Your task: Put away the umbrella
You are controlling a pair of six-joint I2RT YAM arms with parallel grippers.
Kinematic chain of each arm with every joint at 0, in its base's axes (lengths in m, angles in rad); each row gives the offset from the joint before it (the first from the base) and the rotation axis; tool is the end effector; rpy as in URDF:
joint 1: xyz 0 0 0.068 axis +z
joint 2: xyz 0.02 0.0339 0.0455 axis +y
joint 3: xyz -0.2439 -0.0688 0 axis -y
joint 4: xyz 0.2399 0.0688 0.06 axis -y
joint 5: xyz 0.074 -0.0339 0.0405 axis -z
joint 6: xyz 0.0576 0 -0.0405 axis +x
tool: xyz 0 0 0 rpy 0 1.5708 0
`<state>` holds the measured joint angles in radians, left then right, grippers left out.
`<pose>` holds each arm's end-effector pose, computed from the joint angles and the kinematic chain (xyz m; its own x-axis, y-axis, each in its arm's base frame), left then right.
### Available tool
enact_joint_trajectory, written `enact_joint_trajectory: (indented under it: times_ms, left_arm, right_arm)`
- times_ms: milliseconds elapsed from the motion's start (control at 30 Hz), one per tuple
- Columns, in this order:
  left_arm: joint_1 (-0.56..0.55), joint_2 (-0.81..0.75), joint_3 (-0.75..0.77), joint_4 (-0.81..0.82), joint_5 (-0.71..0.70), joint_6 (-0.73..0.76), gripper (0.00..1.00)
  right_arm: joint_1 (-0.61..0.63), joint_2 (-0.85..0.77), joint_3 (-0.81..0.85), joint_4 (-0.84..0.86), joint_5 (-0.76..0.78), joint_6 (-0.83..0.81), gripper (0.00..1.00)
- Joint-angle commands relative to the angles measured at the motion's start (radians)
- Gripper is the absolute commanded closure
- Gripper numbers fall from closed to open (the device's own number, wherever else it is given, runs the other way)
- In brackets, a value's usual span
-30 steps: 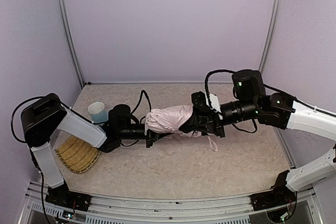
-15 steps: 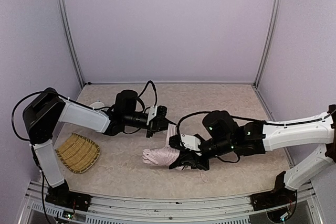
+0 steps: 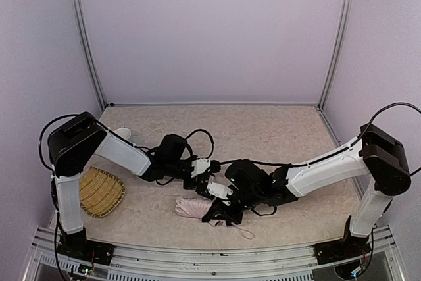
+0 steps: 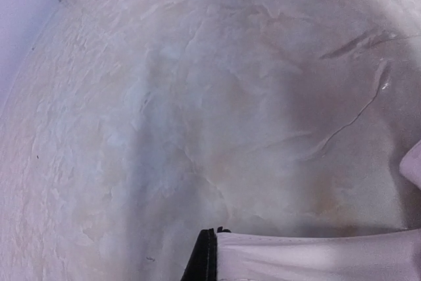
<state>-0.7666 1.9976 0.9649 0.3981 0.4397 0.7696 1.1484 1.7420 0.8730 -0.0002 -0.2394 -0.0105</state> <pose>0.2689 -0.2931 0.0855 0.3019 0.5834 -0.7540 0.9253 0.0111 0.3791 0.1294 0.3213 0.1101 -0.3031 -0.6994 -0.6473 -0.9521 0.2513 0.1743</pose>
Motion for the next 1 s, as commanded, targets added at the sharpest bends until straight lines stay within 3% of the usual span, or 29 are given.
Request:
enact_joint_trajectory:
  times_ms: [0, 167, 300, 400, 533, 700, 833, 967]
  left_arm:
    - [0.052, 0.036, 0.105, 0.353, -0.286, 0.018, 0.97]
    - [0.029, 0.097, 0.135, 0.358, -0.376, 0.060, 0.82]
    - [0.044, 0.113, 0.151, 0.380, -0.445, 0.011, 0.58]
    - [0.067, 0.101, 0.163, 0.354, -0.477, -0.046, 0.51]
    - [0.080, -0.009, 0.124, 0.309, -0.609, -0.173, 0.53]
    - [0.035, -0.407, -0.120, 0.160, -0.549, -0.318, 0.58]
    - [-0.104, -0.708, -0.360, 0.136, -0.496, -0.386, 0.65]
    - [-0.271, -0.906, -0.522, 0.061, -0.457, -0.456, 0.71]
  right_arm:
    - [0.083, 0.120, -0.021, -0.305, -0.162, 0.100, 1.00]
    - [0.082, 0.191, 0.050, -0.379, -0.065, 0.094, 1.00]
    - [0.082, 0.204, 0.059, -0.385, -0.062, 0.090, 1.00]
    - [0.072, 0.207, 0.080, -0.409, -0.045, 0.092, 1.00]
    - [0.051, 0.194, 0.074, -0.407, -0.062, 0.106, 1.00]
    - [0.027, 0.179, 0.047, -0.394, -0.138, 0.133, 1.00]
    - [-0.011, 0.178, 0.007, -0.352, -0.230, 0.156, 1.00]
    - [-0.045, 0.168, -0.029, -0.330, -0.332, 0.163, 1.00]
